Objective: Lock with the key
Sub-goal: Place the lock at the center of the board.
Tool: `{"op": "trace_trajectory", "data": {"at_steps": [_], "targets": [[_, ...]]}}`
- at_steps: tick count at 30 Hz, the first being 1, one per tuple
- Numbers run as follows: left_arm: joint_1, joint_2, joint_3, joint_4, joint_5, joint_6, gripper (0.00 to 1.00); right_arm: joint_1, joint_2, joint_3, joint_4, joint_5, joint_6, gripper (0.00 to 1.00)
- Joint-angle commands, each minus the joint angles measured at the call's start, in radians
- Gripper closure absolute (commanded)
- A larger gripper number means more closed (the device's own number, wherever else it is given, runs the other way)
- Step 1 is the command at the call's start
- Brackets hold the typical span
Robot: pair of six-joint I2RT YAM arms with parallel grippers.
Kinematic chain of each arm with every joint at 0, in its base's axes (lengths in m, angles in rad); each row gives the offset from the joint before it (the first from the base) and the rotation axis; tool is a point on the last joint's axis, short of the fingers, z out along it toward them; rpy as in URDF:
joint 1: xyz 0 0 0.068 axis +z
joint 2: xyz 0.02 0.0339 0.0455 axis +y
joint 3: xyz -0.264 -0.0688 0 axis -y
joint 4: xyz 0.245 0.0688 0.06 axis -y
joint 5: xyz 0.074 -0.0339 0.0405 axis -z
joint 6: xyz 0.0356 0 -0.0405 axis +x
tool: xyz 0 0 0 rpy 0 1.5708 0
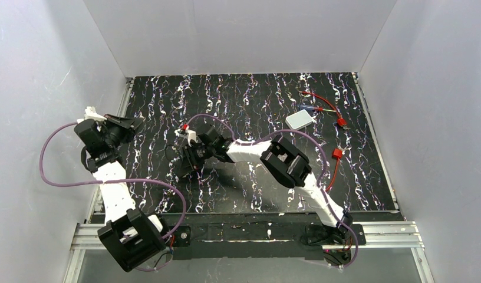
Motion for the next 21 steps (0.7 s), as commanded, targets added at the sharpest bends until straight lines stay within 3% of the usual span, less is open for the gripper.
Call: {"op": "trace_trajectory", "data": {"at_steps": [1,4,12,16,21], "targets": [[0.003,-0.009,0.072,-0.066,0.058,0.047,1.00,0.008,0.046,0.107,0.080,0.031,0.052,0.85],[0.003,0.001,0.089,-0.087,0.060,0.067,1.00,0.010,0.076,0.140,0.064,0.047,0.042,0.77],[0.002,0.044,0.127,-0.128,0.088,0.121,1.00,0.004,0.030,0.128,-0.022,0.059,-0.032,0.27],[-0.010,0.077,0.160,-0.189,0.106,0.197,1.00,-0.030,-0.063,0.063,-0.062,0.078,-0.076,0.19],[-0.069,0.143,0.210,-0.340,0.093,0.437,1.00,-0.095,-0.224,-0.068,-0.146,0.100,-0.199,0.04]]}}
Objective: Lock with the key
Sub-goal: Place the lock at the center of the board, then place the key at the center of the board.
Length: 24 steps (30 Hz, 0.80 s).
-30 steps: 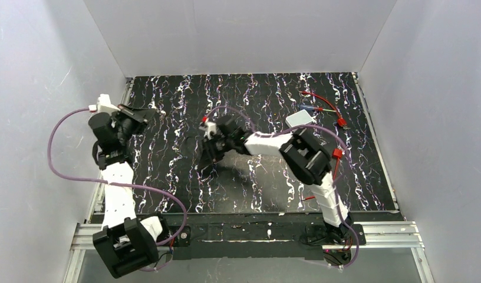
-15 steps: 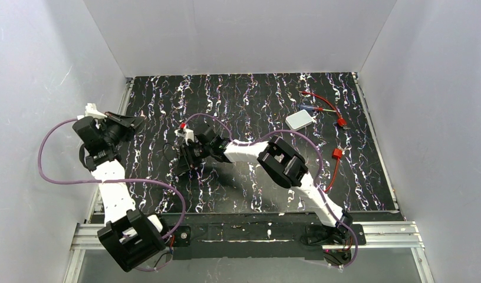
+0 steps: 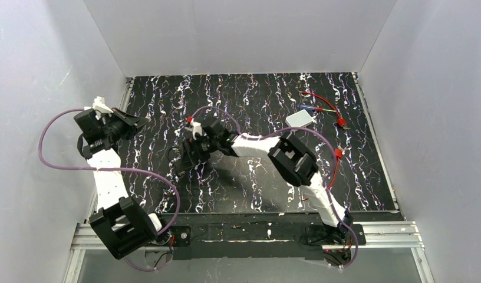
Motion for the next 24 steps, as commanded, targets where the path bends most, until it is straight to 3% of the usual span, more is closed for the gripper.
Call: {"op": "trace_trajectory", "data": {"at_steps": [1,10,15,24], "targets": [[-0.055,0.048,0.070,-0.164,0.016,0.262,1.00,-0.079,-0.210,-0.109,-0.074,0.034,-0.144,0.03],[-0.234,0.192,0.069,-0.288,-0.122,0.599,1.00,-0.223,-0.576,-0.424,-0.210,0.018,-0.352,0.02],[-0.278,0.275,0.066,-0.283,-0.176,0.696,1.00,-0.351,-0.767,-0.507,-0.346,0.068,-0.509,0.02],[-0.363,0.368,0.063,-0.284,-0.286,0.750,1.00,-0.621,-1.008,-0.683,-0.392,0.038,-0.535,0.02]]}}
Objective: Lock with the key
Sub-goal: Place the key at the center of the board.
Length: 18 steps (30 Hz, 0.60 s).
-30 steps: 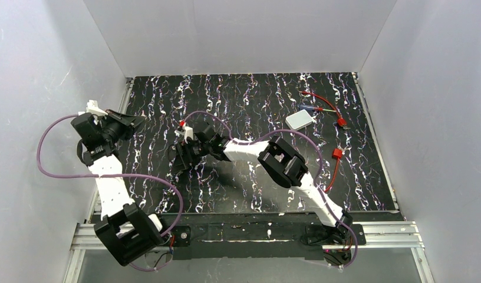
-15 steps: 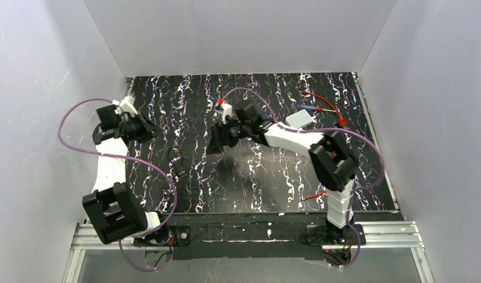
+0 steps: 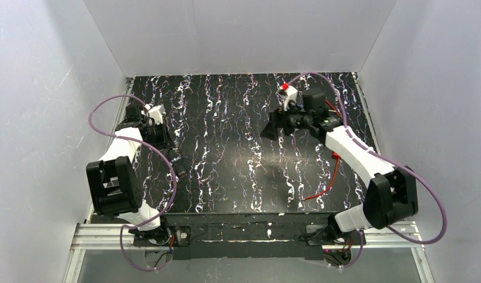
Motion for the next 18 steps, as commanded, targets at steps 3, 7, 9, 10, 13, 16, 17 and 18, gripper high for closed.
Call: {"op": "trace_trajectory", "data": {"at_steps": [3,7,9,10,13,16,17,18], "targets": [[-0.043,0.035,0.018,-0.015,-0.100,0.056,1.00,-0.128,-0.123,-0.106,-0.008,-0.017,-0.028,0.02],[-0.052,0.068,0.017,-0.014,-0.176,0.067,1.00,-0.183,-0.145,-0.116,0.005,-0.032,-0.004,0.02],[-0.051,0.071,0.010,-0.012,-0.213,0.080,1.00,-0.221,-0.155,-0.126,0.017,-0.058,0.021,0.02],[-0.052,0.072,0.006,-0.012,-0.223,0.085,1.00,-0.237,-0.160,-0.133,0.022,-0.067,0.032,0.02],[-0.054,0.075,-0.006,-0.011,-0.217,0.099,1.00,-0.276,-0.175,-0.146,0.026,-0.066,0.038,0.02],[-0.057,0.075,-0.010,-0.014,-0.198,0.105,0.80,-0.304,-0.183,-0.143,0.014,-0.050,0.036,0.02],[-0.058,0.072,-0.009,-0.016,-0.191,0.105,0.71,-0.316,-0.179,-0.136,0.003,-0.046,0.032,0.02],[-0.058,0.065,-0.010,-0.018,-0.185,0.107,0.63,-0.330,-0.174,-0.125,-0.011,-0.045,0.026,0.02]]}}
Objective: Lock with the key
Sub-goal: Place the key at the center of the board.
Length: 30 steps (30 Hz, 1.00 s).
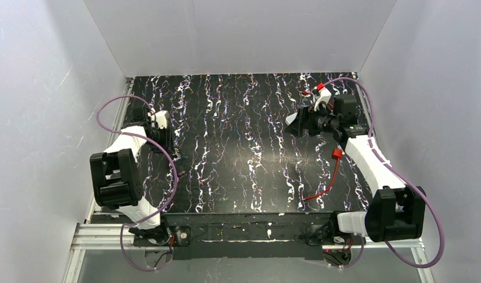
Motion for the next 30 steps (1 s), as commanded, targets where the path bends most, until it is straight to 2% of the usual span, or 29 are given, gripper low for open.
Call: {"op": "trace_trajectory", "data": {"at_steps": [1,9,15,20,25,30], "targets": [[-0.008,-0.025,-0.007,-0.021,0.014,0.025,0.58,-0.049,-0.013,0.035,-0.012,-0.008,-0.005,0.02],[-0.009,-0.132,0.003,-0.076,0.048,0.070,0.34,-0.210,0.075,0.152,-0.201,-0.072,-0.131,0.02],[-0.023,-0.249,0.013,-0.130,0.107,0.119,0.02,-0.317,0.178,0.286,-0.403,-0.041,-0.358,0.02],[-0.072,-0.336,0.015,-0.200,0.150,0.160,0.02,-0.378,0.287,0.403,-0.531,0.003,-0.460,0.03],[-0.113,-0.413,0.009,-0.223,0.203,0.149,0.02,-0.381,0.389,0.466,-0.504,0.160,-0.511,0.06],[-0.128,-0.468,-0.021,-0.204,0.293,0.103,0.02,-0.381,0.527,0.591,-0.535,0.215,-0.500,0.11]]}}
